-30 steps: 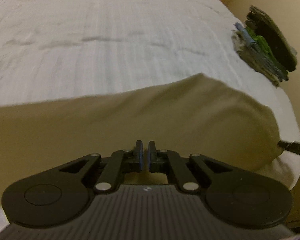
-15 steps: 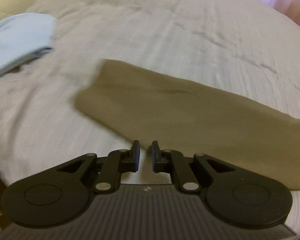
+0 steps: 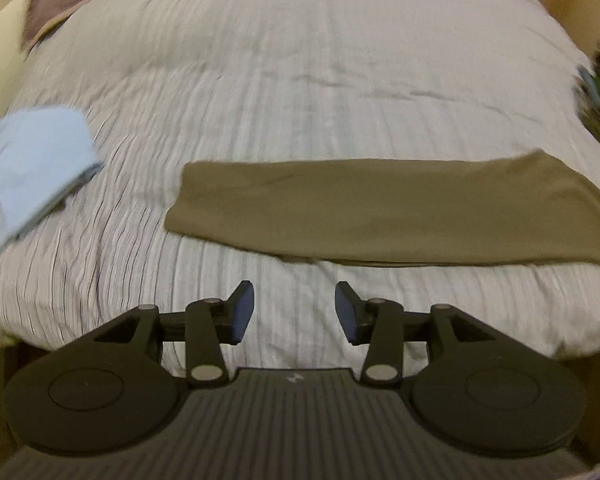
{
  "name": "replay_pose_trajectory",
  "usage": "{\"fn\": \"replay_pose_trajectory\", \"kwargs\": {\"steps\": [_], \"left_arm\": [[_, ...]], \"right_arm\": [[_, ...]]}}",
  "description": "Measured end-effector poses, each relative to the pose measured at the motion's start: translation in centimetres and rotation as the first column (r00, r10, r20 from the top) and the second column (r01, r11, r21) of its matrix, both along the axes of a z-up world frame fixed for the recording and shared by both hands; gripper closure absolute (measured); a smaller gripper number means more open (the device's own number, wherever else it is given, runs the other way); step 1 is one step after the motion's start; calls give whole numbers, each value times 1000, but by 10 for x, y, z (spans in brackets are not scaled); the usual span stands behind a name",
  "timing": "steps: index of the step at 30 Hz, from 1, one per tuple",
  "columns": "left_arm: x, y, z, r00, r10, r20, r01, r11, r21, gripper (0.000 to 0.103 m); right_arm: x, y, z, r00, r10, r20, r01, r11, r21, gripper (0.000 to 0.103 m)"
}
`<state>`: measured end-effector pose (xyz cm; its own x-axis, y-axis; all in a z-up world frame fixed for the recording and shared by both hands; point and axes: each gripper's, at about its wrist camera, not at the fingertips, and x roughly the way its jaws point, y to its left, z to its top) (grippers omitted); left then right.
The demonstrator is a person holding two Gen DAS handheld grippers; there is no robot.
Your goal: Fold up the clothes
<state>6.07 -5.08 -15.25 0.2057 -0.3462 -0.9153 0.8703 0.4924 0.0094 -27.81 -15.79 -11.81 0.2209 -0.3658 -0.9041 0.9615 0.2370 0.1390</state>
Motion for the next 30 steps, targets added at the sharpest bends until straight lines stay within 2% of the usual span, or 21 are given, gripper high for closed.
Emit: {"fn": "replay_pose_trajectory", "kwargs": {"steps": [3,7,12,15,18,20,24,30], "left_arm": [[-13,-4,13,999,-39,25,39,999,-1,57],[-31,-2,28,997,-32,66,33,999,-13,52],[-58,-6,34,995,13,94,-13,1000,-1,51],[-83,-14,38,991,68,118,-67,998,-14,51],[-110,-25,42,986,128,105,-127,992,-22,51],[-129,-34,46,988,126,94,-123,992,-33,48],[-159,-48,54,987,101,128,-98,995,-33,45],[-172,-56,57,984,79,161,-81,997,6,45]], "right_arm": [[-7,8,9,1000,10,-5,-10,1000,-14,1],[-14,2,11,999,42,-9,-42,999,-6,1],[-30,-21,17,992,126,-2,-126,992,9,1],[-45,-40,21,980,201,-3,-201,980,7,1],[-66,-56,29,971,238,-30,-239,971,-3,1],[-79,-65,33,968,250,-35,-250,968,-5,1],[-98,-81,34,967,250,-41,-249,968,14,1],[-102,-84,29,968,251,-14,-250,967,46,1]]}}
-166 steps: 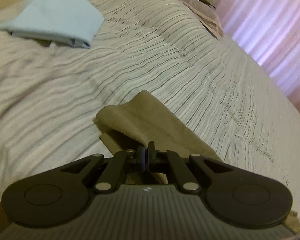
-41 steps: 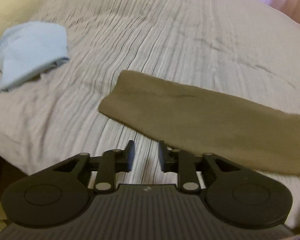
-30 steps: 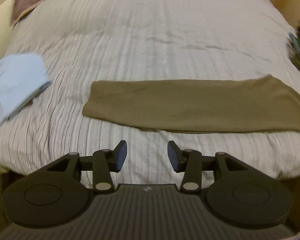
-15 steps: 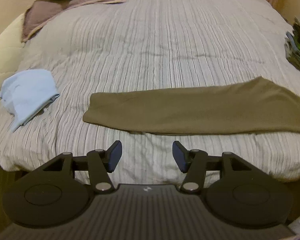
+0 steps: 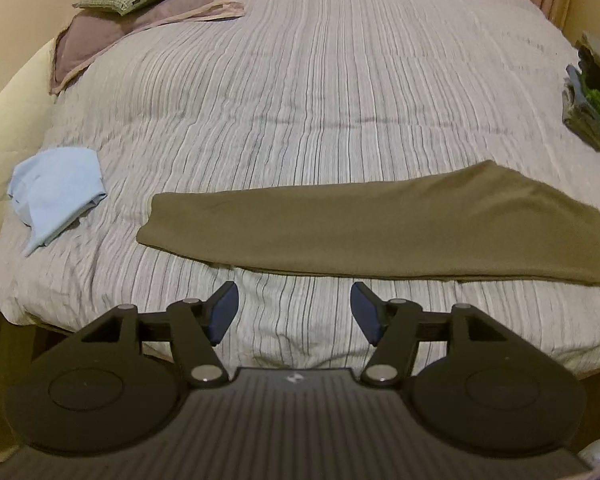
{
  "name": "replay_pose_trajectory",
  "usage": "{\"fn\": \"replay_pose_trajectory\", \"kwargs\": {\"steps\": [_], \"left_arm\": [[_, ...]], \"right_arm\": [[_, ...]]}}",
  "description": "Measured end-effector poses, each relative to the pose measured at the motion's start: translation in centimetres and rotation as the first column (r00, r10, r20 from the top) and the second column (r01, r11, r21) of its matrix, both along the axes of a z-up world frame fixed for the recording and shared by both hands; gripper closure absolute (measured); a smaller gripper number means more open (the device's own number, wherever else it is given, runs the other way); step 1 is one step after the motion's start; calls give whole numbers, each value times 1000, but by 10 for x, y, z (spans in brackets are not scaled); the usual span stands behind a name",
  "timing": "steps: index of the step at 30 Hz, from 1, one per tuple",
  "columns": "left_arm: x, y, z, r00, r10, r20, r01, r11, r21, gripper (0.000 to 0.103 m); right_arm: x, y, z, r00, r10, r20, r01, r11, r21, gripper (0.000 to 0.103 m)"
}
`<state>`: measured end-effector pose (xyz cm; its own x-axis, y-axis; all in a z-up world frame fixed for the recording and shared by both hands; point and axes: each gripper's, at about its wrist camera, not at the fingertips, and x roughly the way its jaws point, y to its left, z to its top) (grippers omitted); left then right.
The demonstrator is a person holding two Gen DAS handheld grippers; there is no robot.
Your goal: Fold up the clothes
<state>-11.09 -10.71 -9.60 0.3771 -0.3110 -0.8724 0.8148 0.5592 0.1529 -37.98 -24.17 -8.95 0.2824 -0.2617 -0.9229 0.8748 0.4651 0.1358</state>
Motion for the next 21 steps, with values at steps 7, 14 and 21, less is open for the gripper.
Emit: {"fn": "replay_pose_trajectory", "kwargs": {"steps": [7,14,21], "left_arm": [[5,2,-6,1000,-23,11,22,999,43,43],[11,6,-9,1000,-29,12,28,998,58,43],[15,2,-14,1000,-26,-4,26,998,65,43]], "right_arm": [[12,7,-16,1000,2,-17,-1,998,56,1],[29,13,-25,1000,23,-21,-22,997,72,1],[31,10,-29,999,17,-37,-14,997,79,1]]}}
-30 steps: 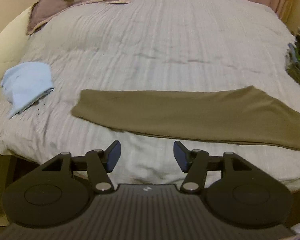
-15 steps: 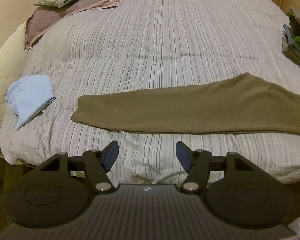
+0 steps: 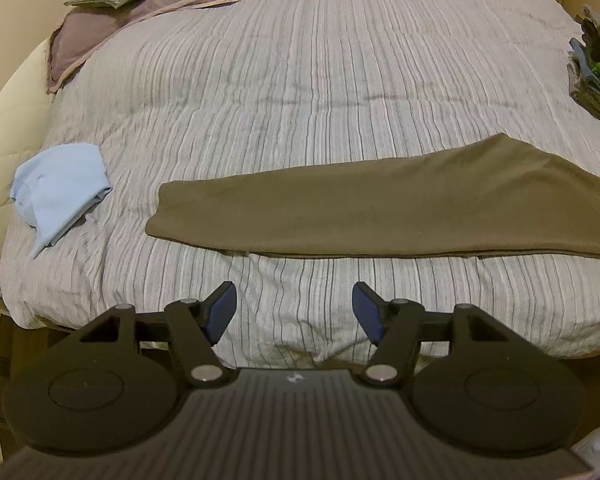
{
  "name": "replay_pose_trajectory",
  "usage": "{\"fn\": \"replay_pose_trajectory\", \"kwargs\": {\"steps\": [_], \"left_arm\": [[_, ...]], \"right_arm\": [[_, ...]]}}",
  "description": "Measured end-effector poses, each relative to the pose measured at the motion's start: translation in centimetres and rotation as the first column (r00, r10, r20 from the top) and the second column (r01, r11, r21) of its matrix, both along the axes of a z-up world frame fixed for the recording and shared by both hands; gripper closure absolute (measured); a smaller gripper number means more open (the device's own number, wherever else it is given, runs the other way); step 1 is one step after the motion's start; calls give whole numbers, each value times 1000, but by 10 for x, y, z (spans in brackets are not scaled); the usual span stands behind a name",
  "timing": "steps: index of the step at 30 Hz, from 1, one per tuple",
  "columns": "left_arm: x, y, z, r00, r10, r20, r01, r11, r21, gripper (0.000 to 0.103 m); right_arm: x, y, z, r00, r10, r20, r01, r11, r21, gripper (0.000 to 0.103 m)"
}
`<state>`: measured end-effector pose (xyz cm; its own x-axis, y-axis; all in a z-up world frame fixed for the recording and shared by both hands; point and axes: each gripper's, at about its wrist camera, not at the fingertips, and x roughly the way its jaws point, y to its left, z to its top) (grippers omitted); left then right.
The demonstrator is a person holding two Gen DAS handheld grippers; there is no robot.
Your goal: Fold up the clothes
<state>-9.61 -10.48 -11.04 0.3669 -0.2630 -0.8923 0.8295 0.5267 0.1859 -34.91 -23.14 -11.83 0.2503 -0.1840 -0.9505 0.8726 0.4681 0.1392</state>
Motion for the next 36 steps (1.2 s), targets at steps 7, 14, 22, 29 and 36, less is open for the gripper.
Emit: {"fn": "replay_pose_trajectory", "kwargs": {"steps": [7,14,22,29,36], "left_arm": [[-3,-11,-5,1000,-23,-6,23,1000,6,43],[1,-20,-7,999,-32,-3,32,999,7,43],[11,-25,-17,1000,-21,14,21,1000,2,42],[17,-22,-46,1000,0,15,0,1000,13,42],[30,-15,-86,1000,25,-18,-27,996,-85,46]], "right_arm": [[-2,-6,-3,1000,-20,-12,20,1000,4,1],[2,-11,-5,999,-35,-9,35,999,8,1],[11,-19,-15,1000,-22,-2,22,1000,-11,1],[5,-29,-43,998,-60,-7,59,998,-37,1],[-17,-46,-84,992,-123,36,126,986,-111,1]]}}
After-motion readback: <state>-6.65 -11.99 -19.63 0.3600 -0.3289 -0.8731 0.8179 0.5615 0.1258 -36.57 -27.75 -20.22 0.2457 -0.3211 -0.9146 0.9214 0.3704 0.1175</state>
